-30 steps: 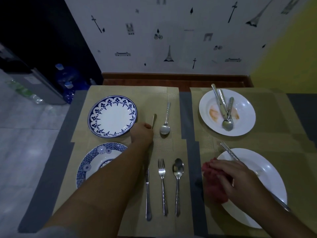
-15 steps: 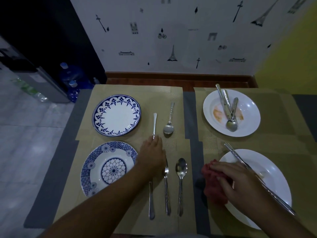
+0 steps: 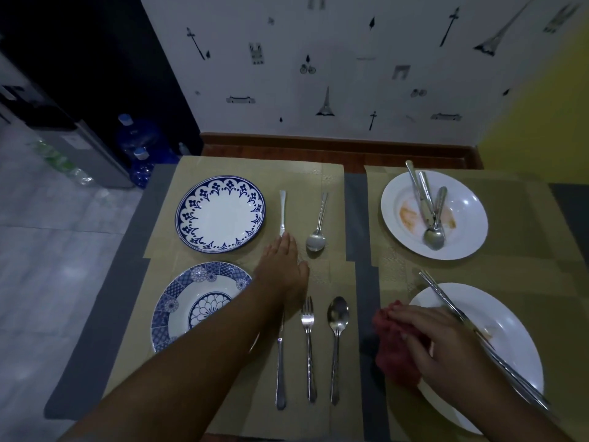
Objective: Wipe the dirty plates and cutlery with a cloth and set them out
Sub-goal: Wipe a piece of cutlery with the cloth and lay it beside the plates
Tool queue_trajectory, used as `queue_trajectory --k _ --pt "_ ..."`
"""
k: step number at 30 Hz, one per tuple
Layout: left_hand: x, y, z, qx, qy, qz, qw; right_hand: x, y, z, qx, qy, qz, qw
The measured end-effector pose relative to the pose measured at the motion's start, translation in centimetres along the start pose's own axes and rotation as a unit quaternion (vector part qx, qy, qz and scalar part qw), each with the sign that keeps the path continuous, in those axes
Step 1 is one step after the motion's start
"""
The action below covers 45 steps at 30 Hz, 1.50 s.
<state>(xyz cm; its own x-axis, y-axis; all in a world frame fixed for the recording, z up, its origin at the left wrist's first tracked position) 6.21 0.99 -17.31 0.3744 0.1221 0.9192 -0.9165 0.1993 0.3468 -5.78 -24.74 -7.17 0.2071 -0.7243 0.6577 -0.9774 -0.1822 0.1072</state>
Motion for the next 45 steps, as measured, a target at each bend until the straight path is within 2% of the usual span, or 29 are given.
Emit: queue_trajectory --k 12,15,19,23,29,37,45 --pt "1.3 -2.0 -2.1 0.002 0.003 0.003 1.000 -0.1 -0.2 -0.1 -0.009 0.017 -0.004 1.000" --pt "1.8 -1.4 -1.2 -0.002 -0.003 0.027 1.000 0.2 -0.2 -0.2 -0.010 0.005 0.006 1.000" --pt "2.5 1.0 3.1 -0.058 0.026 0.050 0.997 2.0 0.2 -0.4 -0.022 -0.012 0.030 0.999" --pt "1.9 4.1 8.1 -0.118 0.000 0.047 0.992 4.0 1.7 0.2 -0.038 0.001 0.052 0.998" --pt "0.3 7.4 14.9 -0.187 -0.006 0.023 0.982 6.9 5.7 3.0 -0.081 0.024 0.090 0.992" --pt "-2.4 8.4 21.4 -0.255 -0.050 -0.015 0.965 9.2 10.4 6.3 -0.117 -0.009 0.136 0.984" --pt "-3.4 7.9 26.0 -0.300 -0.048 0.036 0.952 10.7 13.1 10.3 -0.171 0.003 0.162 0.972"
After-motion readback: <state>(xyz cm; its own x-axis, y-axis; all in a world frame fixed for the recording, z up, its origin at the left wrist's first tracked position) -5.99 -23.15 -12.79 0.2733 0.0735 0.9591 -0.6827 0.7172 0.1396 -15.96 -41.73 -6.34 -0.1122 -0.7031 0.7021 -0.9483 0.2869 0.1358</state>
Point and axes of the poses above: each hand's wrist, its own y-axis away from the middle knuckle, its own x-axis out of the back of the hand, z = x × y, the point moved 5 cm from there along -y, towards the middle knuckle, and after that the axes turned 10 degrees about -y, right-handed, at the moved point
